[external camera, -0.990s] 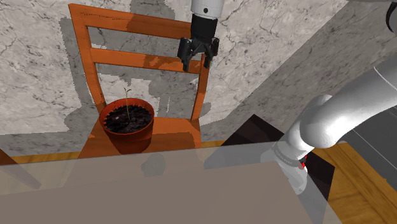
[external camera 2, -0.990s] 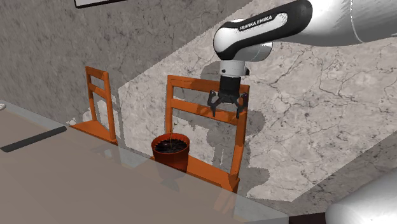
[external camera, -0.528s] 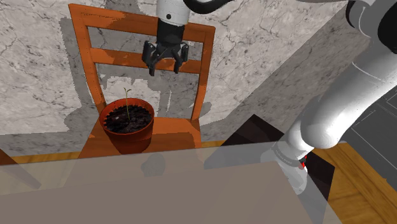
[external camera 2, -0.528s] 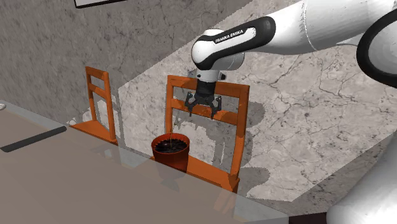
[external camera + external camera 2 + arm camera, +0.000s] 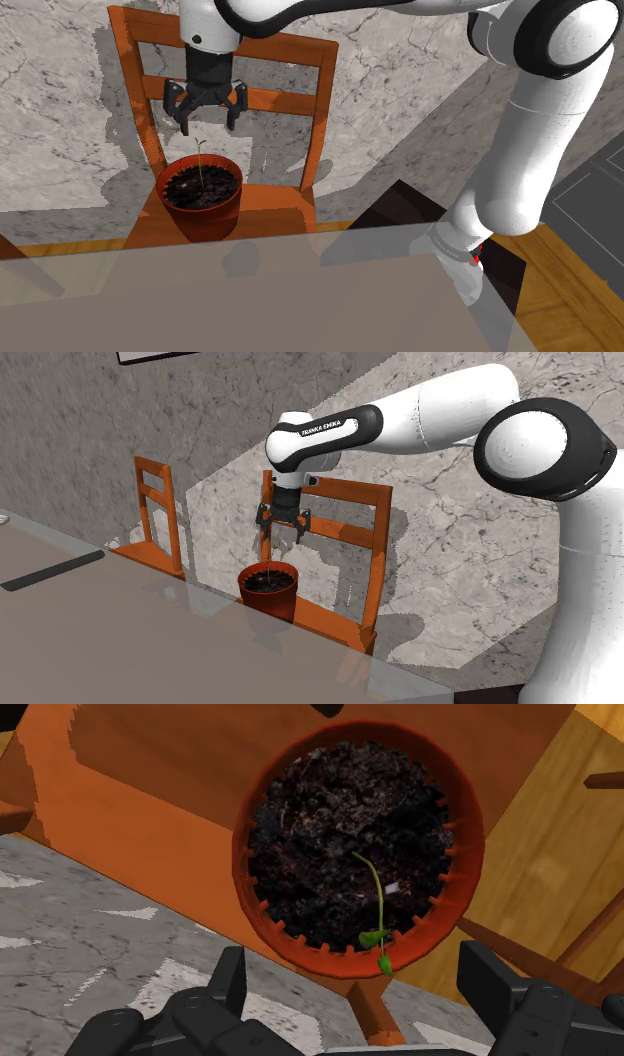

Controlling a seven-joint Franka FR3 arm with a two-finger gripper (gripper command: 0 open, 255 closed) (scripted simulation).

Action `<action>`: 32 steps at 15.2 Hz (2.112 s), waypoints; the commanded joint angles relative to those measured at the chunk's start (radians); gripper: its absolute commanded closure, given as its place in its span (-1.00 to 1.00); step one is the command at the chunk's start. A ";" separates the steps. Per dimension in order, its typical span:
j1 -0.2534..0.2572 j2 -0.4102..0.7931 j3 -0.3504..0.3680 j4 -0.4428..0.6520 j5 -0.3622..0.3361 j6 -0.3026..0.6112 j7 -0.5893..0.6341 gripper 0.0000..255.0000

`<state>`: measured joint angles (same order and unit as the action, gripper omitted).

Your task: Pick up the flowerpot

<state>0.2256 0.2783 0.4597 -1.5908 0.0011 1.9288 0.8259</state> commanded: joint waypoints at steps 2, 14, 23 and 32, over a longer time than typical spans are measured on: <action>0.034 0.090 -0.002 0.083 -0.035 -0.001 0.033 -1.00; 0.034 0.106 -0.006 0.014 -0.041 0.082 0.031 1.00; 0.033 0.096 -0.004 0.043 -0.037 0.045 0.031 1.00; 0.039 0.087 0.000 0.152 -0.034 -0.072 0.038 1.00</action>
<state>0.2602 0.3616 0.4588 -1.4633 -0.0305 1.8728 0.8600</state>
